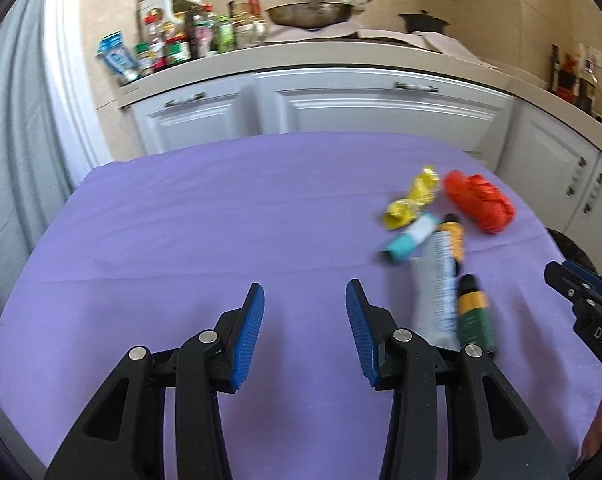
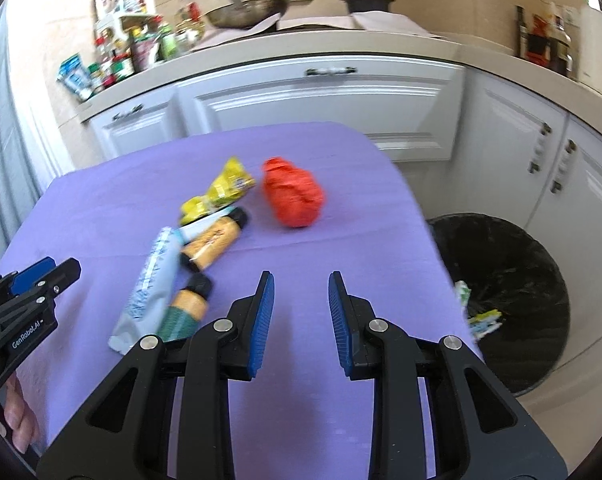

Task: Collect trash
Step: 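Move both open grippers back over the table of trash, then grasp the green bottle with gold label with the right gripper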

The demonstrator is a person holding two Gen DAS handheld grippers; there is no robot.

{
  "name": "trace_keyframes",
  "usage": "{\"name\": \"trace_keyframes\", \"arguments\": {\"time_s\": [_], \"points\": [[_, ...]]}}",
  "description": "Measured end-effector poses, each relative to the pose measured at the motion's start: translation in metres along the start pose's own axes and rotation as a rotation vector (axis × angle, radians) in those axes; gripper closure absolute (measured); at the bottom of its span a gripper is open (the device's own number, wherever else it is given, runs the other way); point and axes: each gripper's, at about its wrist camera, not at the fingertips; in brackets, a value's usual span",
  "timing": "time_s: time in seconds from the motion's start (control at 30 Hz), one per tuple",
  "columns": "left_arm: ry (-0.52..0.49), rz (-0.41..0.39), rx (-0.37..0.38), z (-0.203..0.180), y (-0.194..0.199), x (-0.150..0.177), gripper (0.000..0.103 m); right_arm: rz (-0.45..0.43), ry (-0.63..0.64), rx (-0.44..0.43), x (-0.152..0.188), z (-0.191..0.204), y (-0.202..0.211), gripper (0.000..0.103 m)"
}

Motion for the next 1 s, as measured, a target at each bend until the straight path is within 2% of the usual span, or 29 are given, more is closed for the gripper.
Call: {"name": "trace_keyframes", "arguments": {"time_s": [0.27,0.43,0.77,1.0], "points": [[0.032,0.015,-0.065,0.044,-0.005,0.011,0.060,0.033,0.052,-0.043,0.003,0.041,-0.010,0.075],[0.051,0.026,-0.081,0.059,-0.008,0.015,0.060,0.053,0.072,-0.066,0.005,0.059,-0.015,0.075],[0.071,0.036,-0.059,0.063,-0.010,0.018,0.060,0.107,0.086,-0.069,0.015,0.071,-0.023,0.075],[0.056,0.032,-0.034,0.048,-0.009,0.017,0.056,0.142,0.074,-0.085,0.020,0.066,-0.025,0.080]]}}
Point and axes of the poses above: each gripper's, at about its wrist camera, not at the fingertips, and y roughly against the way its jaws point, z to its left, x to its underside, and after that the axes turned 14 degrees about -z, right-handed
